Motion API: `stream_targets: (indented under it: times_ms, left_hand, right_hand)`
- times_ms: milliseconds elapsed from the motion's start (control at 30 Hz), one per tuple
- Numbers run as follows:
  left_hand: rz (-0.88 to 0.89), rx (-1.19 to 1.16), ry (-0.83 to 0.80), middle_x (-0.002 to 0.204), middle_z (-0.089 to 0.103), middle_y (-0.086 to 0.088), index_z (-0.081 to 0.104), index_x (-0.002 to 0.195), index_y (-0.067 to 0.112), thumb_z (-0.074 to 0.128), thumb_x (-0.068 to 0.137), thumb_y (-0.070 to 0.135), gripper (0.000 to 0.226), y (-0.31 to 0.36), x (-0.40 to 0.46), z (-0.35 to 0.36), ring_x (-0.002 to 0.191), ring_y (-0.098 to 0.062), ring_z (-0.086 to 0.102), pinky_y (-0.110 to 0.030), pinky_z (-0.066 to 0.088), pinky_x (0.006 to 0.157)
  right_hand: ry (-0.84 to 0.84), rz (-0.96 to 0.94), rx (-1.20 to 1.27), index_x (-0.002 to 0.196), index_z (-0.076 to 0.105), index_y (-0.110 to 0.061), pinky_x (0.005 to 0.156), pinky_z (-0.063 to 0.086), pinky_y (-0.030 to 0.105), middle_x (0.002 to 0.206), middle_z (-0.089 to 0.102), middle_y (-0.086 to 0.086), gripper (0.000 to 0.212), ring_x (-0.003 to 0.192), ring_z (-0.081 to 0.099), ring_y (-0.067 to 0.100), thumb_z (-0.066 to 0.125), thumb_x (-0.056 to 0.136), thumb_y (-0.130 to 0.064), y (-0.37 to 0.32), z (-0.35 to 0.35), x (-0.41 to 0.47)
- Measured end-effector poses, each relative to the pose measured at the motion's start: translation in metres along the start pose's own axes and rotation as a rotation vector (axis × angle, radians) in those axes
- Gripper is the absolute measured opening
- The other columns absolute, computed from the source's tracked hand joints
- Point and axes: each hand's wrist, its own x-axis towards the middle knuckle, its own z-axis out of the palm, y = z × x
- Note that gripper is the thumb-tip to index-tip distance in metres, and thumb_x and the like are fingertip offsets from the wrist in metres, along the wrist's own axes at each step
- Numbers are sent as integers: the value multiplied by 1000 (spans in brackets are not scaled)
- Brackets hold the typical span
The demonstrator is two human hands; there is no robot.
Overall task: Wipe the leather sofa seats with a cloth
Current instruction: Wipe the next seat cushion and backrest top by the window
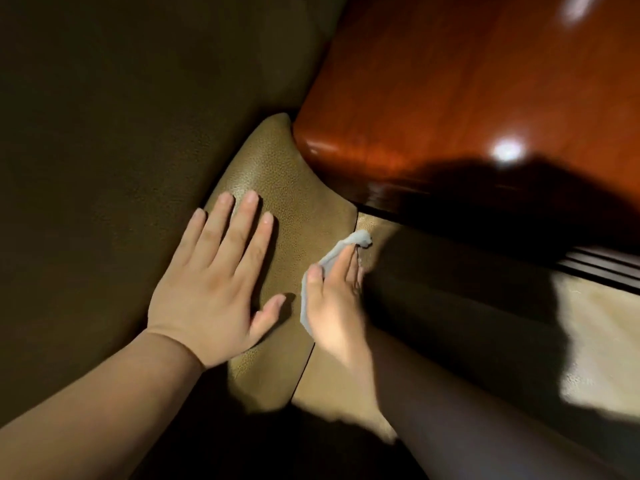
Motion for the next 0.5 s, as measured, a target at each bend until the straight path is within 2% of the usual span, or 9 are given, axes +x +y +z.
stream_targets:
  times_ms: [100,167,233,300,367,433,467,500]
  left_hand:
    - [2,17,25,172,18,-23,32,163,4,52,93,61,92,3,-2,3,158,-47,18,-62,20,126]
    - [3,22,41,171,19,-24,33,162,3,53,92,61,93,4,-1,3,157,-48,20,-62,20,126]
    - [2,26,36,171,19,-24,33,162,3,53,92,61,93,5,-1,4,157,-48,20,-62,19,126]
    - [6,21,36,171,19,-24,32,163,3,52,92,60,93,5,0,6,157,-47,19,-62,18,127]
    - [3,25,36,171,18,-24,31,163,4,53,93,60,93,4,-1,6,158,-47,18,-62,19,127]
    - [1,31,43,171,19,-24,31,163,4,50,94,60,91,5,-1,6,158,-46,18,-62,19,127]
    - [3,31,47,171,19,-24,31,163,4,49,94,59,90,5,0,7,158,-46,18,-61,19,127]
    - [5,32,49,171,20,-24,32,163,4,49,94,59,90,5,0,7,158,-47,19,-61,19,127]
  right_hand:
    - [164,-32,63,163,-3,-1,128,10,48,171,4,22,97,158,5,32,16,92,-65,-5,-2,34]
    - [163,-112,43,164,-5,-9,129,12,48,172,-1,16,95,159,2,25,16,94,-68,10,-1,39]
    - [137,-153,-40,166,-4,-13,130,8,44,173,-5,14,86,160,-1,23,13,100,-66,23,6,24]
    - [154,-225,-173,165,4,-5,130,4,42,172,-7,18,78,160,-5,26,6,105,-55,28,14,-9]
    - [122,-237,-210,163,-3,-3,130,3,40,171,-11,14,77,160,-7,23,11,103,-50,29,22,-44]
    - [77,-220,-156,158,-15,-8,130,-2,42,169,-16,9,79,159,-13,19,10,99,-54,27,24,-47]
    - [106,-196,-130,160,-14,-10,130,-3,44,171,-14,10,81,160,-12,21,7,98,-57,20,21,-32]
    - [173,-180,-117,164,-5,-9,130,-2,45,173,-5,14,83,160,-5,25,3,99,-60,11,18,-8]
